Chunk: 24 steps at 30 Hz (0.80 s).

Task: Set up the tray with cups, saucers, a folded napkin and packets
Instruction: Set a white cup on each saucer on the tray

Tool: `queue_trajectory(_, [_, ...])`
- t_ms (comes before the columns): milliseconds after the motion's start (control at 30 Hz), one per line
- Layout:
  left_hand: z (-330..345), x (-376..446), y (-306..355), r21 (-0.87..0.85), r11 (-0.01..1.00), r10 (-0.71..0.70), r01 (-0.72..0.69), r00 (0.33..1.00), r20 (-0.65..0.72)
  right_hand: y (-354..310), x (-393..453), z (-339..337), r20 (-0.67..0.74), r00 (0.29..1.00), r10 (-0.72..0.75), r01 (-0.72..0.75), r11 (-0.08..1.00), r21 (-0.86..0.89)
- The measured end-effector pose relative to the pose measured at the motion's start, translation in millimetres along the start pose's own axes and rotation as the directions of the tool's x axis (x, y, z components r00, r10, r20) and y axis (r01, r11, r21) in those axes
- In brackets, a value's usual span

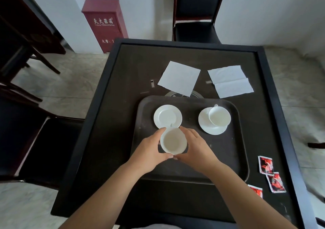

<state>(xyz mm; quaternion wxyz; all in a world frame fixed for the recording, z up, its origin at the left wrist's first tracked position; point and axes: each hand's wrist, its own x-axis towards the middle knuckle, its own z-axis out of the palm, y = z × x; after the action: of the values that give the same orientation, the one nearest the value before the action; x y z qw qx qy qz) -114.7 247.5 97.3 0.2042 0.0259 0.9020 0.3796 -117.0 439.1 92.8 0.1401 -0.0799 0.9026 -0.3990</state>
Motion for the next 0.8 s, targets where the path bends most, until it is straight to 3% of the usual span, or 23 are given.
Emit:
queue_trajectory(267, [-11,55,-15,0.02,1.0,-0.005,0.004,0.998,0.065,15,48,8,-0.002,0.996,0.086,-0.086,0.996,-0.016])
queue_trajectory(800, [-23,131,-38,-0.112,0.994,0.003,0.009,0.994,0.11,25,124,17,-0.016,0.986,0.167,-0.167,0.986,-0.012])
